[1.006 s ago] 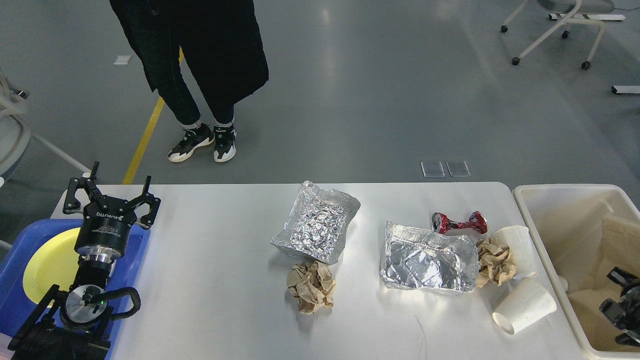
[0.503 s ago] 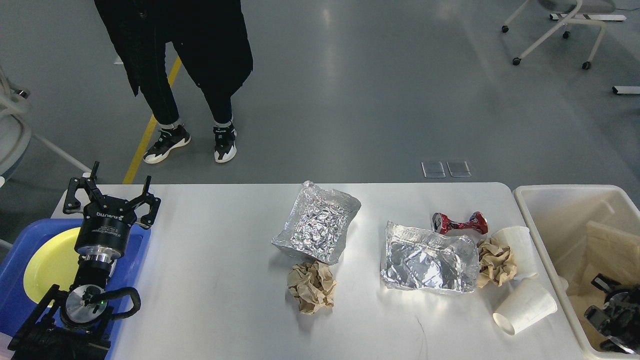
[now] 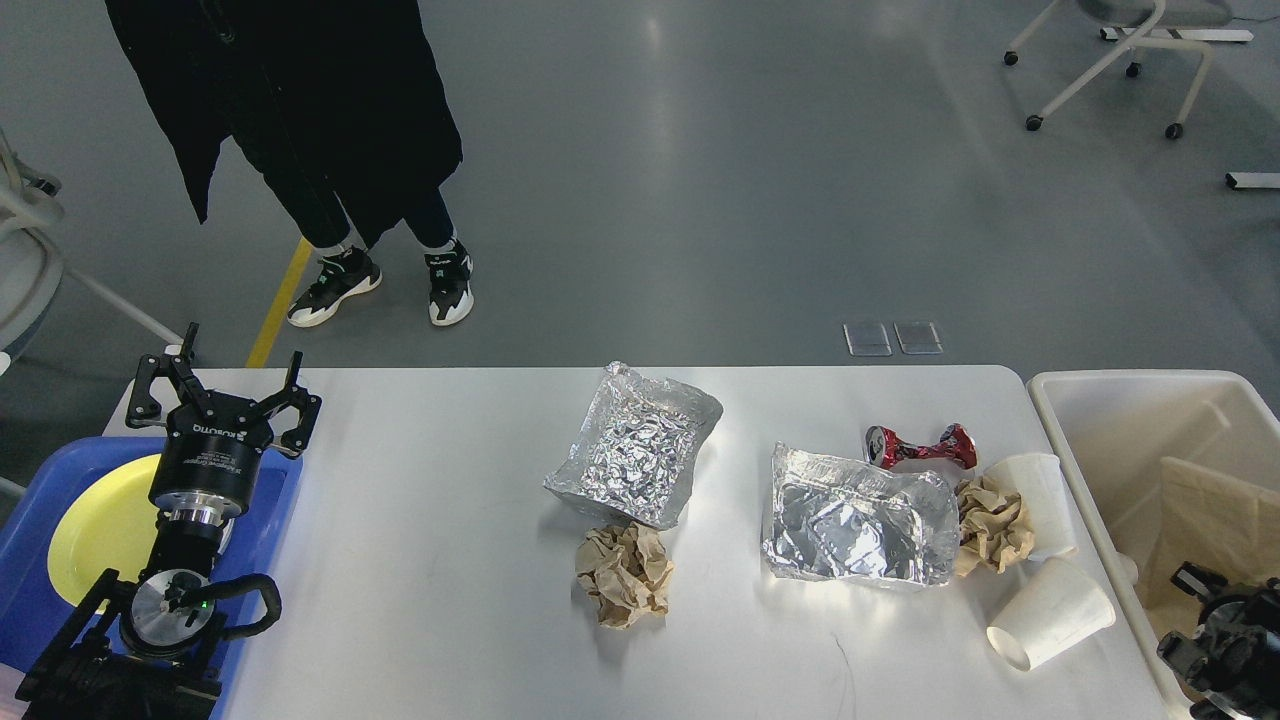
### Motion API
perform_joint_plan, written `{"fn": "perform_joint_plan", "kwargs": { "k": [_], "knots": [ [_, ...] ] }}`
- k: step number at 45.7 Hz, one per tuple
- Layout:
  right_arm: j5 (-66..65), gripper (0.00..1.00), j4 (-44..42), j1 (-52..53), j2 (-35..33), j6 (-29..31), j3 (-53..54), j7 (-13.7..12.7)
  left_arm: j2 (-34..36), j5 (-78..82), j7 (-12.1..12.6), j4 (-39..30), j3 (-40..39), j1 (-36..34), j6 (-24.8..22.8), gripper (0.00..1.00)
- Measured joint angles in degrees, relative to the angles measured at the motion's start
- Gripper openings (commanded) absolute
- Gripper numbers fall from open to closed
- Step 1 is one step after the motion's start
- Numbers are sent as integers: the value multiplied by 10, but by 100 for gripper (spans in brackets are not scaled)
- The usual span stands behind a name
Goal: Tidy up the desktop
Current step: 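Open the right gripper inside the bin to release the bag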
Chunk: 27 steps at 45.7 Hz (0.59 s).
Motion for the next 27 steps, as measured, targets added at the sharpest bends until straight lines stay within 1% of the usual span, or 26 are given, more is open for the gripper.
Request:
{"fn": "perform_joint_plan", "kwargs": {
  "k": [11,21,27],
  "knots": [
    [-1,100,11,2,0,1,3,0,0,0,0,0,0,0,0,96],
    [-26,100,21,23,-14,8,1,-1,0,0,0,0,0,0,0,96],
    [-54,100,58,54,-38,16,0,-1,0,0,0,0,0,0,0,96]
  ]
}}
